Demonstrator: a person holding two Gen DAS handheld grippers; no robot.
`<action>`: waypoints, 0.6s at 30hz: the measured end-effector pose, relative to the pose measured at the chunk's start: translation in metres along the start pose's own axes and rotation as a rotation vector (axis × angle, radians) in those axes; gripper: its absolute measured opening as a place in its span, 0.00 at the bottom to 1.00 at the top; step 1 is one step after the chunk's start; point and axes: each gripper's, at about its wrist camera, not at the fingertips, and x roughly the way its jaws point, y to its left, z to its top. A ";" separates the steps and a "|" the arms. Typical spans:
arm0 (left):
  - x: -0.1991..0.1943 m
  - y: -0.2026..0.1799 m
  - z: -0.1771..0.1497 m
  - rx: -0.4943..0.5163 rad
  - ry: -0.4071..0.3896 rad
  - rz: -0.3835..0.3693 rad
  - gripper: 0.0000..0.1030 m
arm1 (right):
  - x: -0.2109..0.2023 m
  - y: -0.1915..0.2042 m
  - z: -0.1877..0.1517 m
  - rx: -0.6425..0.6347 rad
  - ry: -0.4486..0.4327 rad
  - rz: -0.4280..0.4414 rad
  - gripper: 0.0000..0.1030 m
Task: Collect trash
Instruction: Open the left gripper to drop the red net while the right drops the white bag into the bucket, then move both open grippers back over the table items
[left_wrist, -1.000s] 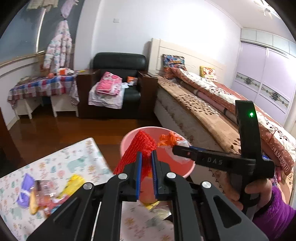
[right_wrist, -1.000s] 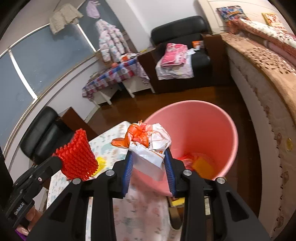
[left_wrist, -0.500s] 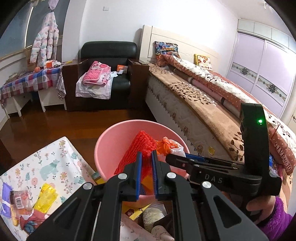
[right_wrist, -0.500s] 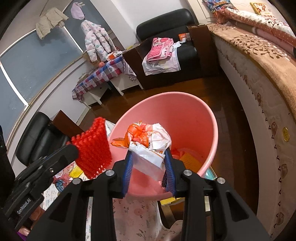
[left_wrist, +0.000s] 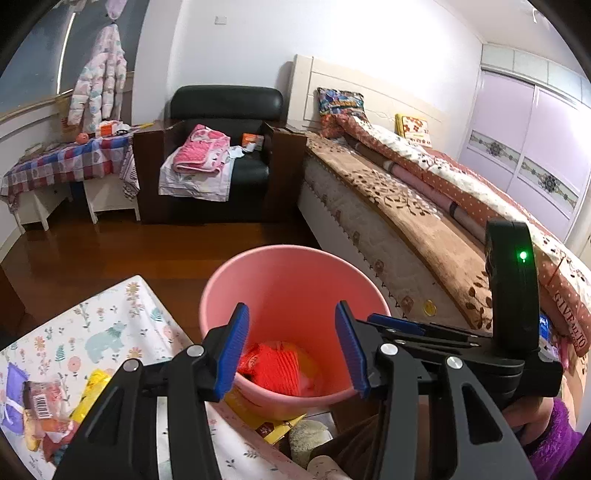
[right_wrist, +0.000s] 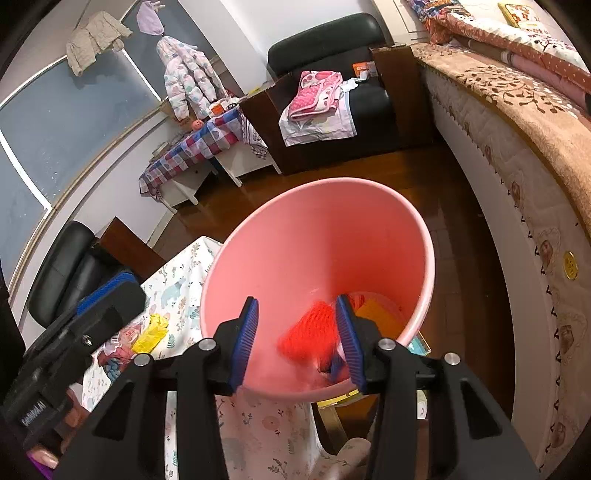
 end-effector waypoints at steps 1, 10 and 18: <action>-0.004 0.002 0.001 -0.004 -0.008 0.006 0.46 | -0.001 0.001 0.000 -0.003 -0.003 0.001 0.43; -0.064 0.029 -0.003 -0.038 -0.086 0.106 0.46 | -0.022 0.034 -0.006 -0.064 -0.062 0.047 0.43; -0.129 0.077 -0.028 -0.124 -0.138 0.239 0.46 | -0.031 0.073 -0.018 -0.139 -0.068 0.122 0.43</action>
